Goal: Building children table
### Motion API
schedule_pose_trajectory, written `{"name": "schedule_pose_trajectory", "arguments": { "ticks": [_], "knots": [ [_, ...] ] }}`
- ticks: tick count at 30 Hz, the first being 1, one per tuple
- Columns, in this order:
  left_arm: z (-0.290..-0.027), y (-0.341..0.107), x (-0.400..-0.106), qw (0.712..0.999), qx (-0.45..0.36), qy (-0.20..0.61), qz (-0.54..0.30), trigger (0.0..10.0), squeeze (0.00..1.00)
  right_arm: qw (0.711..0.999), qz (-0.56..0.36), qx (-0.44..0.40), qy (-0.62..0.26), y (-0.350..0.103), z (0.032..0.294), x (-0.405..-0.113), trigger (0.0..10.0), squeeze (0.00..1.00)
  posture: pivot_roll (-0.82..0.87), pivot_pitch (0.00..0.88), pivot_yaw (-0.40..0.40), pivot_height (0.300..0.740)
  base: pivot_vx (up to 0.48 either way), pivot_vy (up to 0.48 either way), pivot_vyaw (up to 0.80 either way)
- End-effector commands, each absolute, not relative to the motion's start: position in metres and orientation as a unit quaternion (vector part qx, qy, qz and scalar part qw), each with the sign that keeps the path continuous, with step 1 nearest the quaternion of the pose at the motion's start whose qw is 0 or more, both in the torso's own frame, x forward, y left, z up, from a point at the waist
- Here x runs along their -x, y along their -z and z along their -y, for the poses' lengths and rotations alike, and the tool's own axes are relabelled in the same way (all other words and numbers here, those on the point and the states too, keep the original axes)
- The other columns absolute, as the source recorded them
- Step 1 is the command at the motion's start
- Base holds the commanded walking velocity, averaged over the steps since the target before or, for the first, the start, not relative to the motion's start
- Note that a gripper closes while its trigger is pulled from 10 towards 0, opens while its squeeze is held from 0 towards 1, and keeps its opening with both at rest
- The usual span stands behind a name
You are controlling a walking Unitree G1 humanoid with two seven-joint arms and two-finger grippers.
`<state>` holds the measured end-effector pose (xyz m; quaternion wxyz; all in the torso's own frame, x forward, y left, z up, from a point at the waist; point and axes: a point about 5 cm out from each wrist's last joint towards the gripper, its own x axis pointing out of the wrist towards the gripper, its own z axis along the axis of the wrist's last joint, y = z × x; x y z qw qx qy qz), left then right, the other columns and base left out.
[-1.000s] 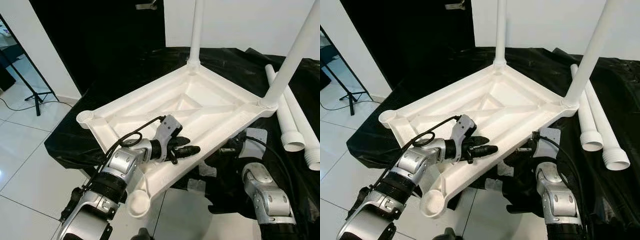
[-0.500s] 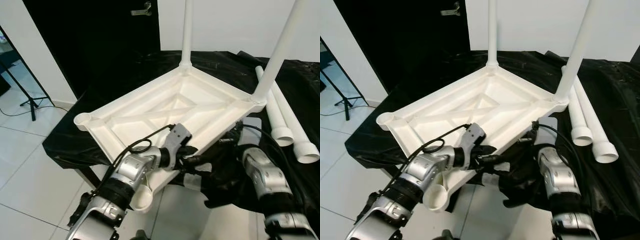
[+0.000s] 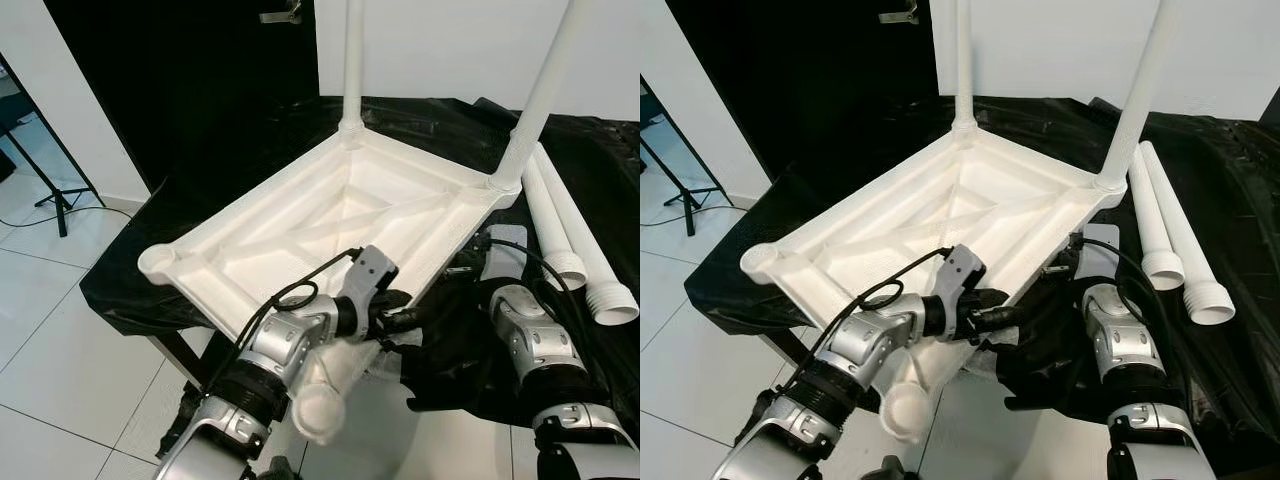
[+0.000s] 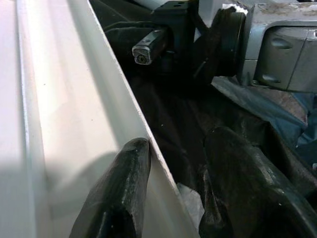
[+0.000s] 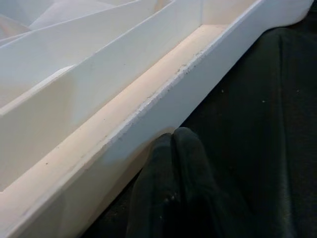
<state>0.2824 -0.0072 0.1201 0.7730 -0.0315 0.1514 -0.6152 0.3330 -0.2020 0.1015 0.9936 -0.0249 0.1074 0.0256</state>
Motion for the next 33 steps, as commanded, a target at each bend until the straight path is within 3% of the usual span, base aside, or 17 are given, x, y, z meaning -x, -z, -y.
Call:
{"name": "schedule_pose_trajectory", "arguments": {
  "ticks": [1,3,7,9,12,18,19,21,26,27,28,29,30,33],
  "knots": [
    [0.020,-0.125,-0.277,0.753,0.033,0.642,-0.140,10.0,0.00,0.995,-0.068,0.014,-0.066,-0.116,0.185,-0.340,10.0,0.00,0.13,0.000,0.044,0.740,0.000,0.000,0.00],
    [0.028,-0.128,-0.287,0.786,0.051,0.605,-0.119,10.0,0.00,0.998,-0.028,0.021,-0.058,-0.122,0.175,-0.330,10.0,0.00,0.11,0.000,0.053,0.740,0.000,0.000,0.00],
    [0.030,-0.129,-0.292,0.804,0.058,0.581,-0.113,10.0,0.00,0.998,-0.012,0.032,-0.049,-0.126,0.172,-0.325,10.0,0.00,0.11,0.000,0.054,0.740,0.000,0.000,0.00],
    [0.027,-0.134,-0.304,0.838,0.065,0.534,-0.094,10.0,0.00,0.998,0.011,0.044,-0.034,-0.133,0.171,-0.317,10.0,0.00,0.10,0.000,0.053,0.740,0.000,0.000,0.00],
    [0.020,-0.141,-0.315,0.860,0.076,0.499,-0.075,10.0,0.00,0.998,0.025,0.051,-0.002,-0.140,0.177,-0.310,10.0,0.00,0.10,0.000,0.051,0.740,0.000,0.000,0.00],
    [0.011,-0.148,-0.321,0.858,0.089,0.502,-0.065,10.0,0.00,0.997,0.033,0.060,0.041,-0.147,0.189,-0.299,10.0,0.00,0.09,0.000,0.048,0.740,0.000,0.000,0.00],
    [0.004,-0.146,-0.319,0.842,0.084,0.528,-0.073,10.0,0.00,0.995,0.033,0.067,0.063,-0.149,0.193,-0.290,10.0,0.00,0.09,0.000,0.047,0.740,0.000,0.000,0.00],
    [0.004,-0.146,-0.319,0.842,0.084,0.528,-0.073,10.0,0.00,0.995,0.033,0.067,0.063,-0.149,0.193,-0.290,10.0,0.00,0.09,0.000,0.047,0.740,0.000,0.000,0.00],
    [-0.009,-0.135,-0.309,0.808,0.050,0.577,-0.102,10.0,0.00,0.993,0.029,0.073,0.084,-0.148,0.196,-0.282,10.0,0.00,0.09,0.000,0.048,0.740,0.000,0.000,0.00],
    [-0.018,-0.127,-0.304,0.797,0.028,0.591,-0.122,10.0,0.13,0.993,0.028,0.073,0.091,-0.147,0.198,-0.279,10.0,0.00,0.09,0.000,0.046,0.740,0.000,0.000,0.00],
    [-0.025,-0.123,-0.302,0.794,0.015,0.592,-0.135,10.0,0.69,0.993,0.028,0.073,0.094,-0.147,0.199,-0.278,10.0,0.00,0.09,0.000,0.046,0.740,0.000,0.000,0.00],
    [-0.025,-0.123,-0.302,0.794,0.015,0.592,-0.135,10.0,0.69,0.993,0.028,0.073,0.094,-0.147,0.199,-0.278,10.0,0.00,0.09,0.000,0.046,0.740,0.000,0.000,0.00],
    [-0.030,-0.121,-0.303,0.797,0.009,0.586,-0.145,10.0,1.00,0.992,0.028,0.072,0.096,-0.148,0.200,-0.277,10.0,0.00,0.09,0.000,0.044,0.740,0.000,0.000,0.00],
    [-0.034,-0.120,-0.304,0.803,0.001,0.578,-0.147,10.0,1.00,0.992,0.031,0.071,0.097,-0.150,0.201,-0.277,10.0,0.00,0.09,0.000,0.044,0.740,0.000,0.000,0.00]
  ]
}}
